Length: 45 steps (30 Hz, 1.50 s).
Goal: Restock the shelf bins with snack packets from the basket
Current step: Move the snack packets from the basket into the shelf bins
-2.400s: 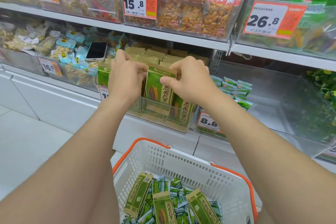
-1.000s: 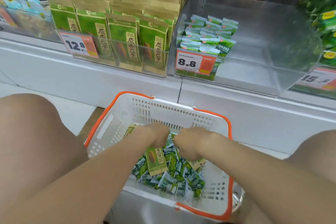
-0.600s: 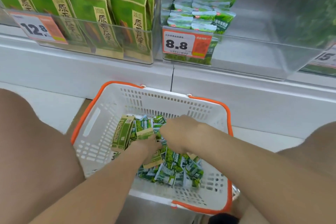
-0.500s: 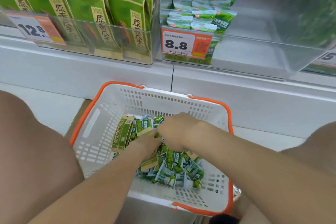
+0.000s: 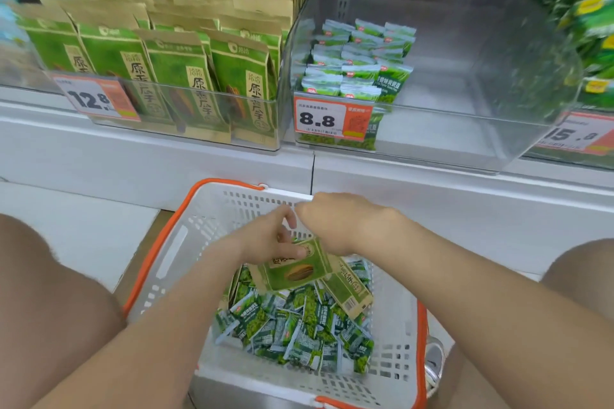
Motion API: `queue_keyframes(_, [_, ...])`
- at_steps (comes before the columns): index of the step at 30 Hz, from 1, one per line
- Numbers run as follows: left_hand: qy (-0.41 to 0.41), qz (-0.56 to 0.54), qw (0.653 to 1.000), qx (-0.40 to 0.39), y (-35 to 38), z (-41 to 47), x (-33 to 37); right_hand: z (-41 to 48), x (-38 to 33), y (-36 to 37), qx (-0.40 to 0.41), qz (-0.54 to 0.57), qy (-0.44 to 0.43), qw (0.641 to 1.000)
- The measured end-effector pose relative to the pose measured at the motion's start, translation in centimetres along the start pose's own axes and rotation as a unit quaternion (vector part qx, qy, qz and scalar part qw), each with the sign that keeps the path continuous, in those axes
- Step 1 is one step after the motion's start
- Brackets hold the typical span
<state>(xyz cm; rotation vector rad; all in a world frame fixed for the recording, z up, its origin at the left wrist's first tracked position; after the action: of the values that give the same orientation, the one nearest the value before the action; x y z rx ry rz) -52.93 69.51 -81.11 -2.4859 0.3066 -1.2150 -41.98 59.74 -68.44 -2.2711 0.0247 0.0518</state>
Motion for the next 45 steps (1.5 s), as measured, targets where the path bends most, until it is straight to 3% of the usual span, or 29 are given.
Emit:
queue_keyframes(4, [0.077, -0.078, 0.994, 0.027, -3.0, -3.6, 5.3, -0.1, 0.3, 0.1, 0.026, 0.072, -0.028, 0.997])
queue_keyframes(7, [0.105, -0.125, 0.984, 0.075, -5.2, -6.3, 7.5, -0.2, 0.3, -1.1, 0.102, 0.167, -0.047, 0.98])
queue_keyframes(11, [0.12, -0.159, 0.946, 0.255, -8.2, -10.1, 8.3, -1.2, 0.5, -2.8, 0.195, 0.301, -0.047, 0.932])
queue_keyframes(13, [0.138, -0.223, 0.917, 0.3, -9.0, -11.6, 8.4, -1.8, 0.5, -2.9, 0.204, 0.439, -0.051, 0.874])
queue_keyframes(16, [0.168, -0.303, 0.907, 0.241, -8.7, -12.7, 9.1, -2.4, -0.4, -2.9, 0.213, 0.645, -0.106, 0.726])
queue_keyframes(18, [0.189, -0.302, 0.903, 0.239, -8.6, -13.2, 9.5, -2.7, -1.1, -3.2, 0.213, 0.68, -0.123, 0.69])
queue_keyframes(21, [0.204, -0.275, 0.899, 0.272, -9.0, -14.2, 9.9, -3.2, -2.1, -3.8, 0.222, 0.658, -0.146, 0.704])
queue_keyframes(27, [0.214, -0.195, 0.904, 0.315, -10.2, -16.6, 11.1, -4.9, -2.8, -7.3, 0.414, 0.492, -0.153, 0.75])
queue_keyframes(32, [0.231, -0.136, 0.911, 0.314, -13.0, -19.5, 12.5, -5.6, -3.8, -11.0, 0.496, 0.441, -0.172, 0.728])
queue_keyframes(35, [0.179, -0.107, 0.93, 0.301, -15.4, -21.1, 12.6, -6.1, -5.2, -13.4, 0.578, 0.407, -0.166, 0.688])
queue_keyframes(39, [0.094, -0.06, 0.904, 0.414, -19.5, -23.5, 10.7, -5.7, -7.6, -17.4, 0.634, 0.361, -0.167, 0.663])
queue_keyframes(42, [0.008, 0.001, 0.896, 0.444, -21.2, -24.6, 8.9, -4.4, -8.9, -19.9, 0.63, 0.345, -0.17, 0.675])
queue_keyframes(45, [-0.033, 0.006, 0.889, 0.456, -22.1, -24.8, 7.9, -2.7, -9.6, -21.9, 0.594, 0.304, -0.16, 0.728])
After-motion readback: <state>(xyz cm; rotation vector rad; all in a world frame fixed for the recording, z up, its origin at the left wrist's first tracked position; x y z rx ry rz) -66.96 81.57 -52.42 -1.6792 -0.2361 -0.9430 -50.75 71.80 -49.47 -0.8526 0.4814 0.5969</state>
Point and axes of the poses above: each hand's wrist, its own z-axis towards the middle knuckle, its own y-axis out of the palm, x = y × z, the point moved 4 cm from there along z, towards the middle knuckle, and after that the axes turned 12 degrees about -x, right-handed, at the moved point
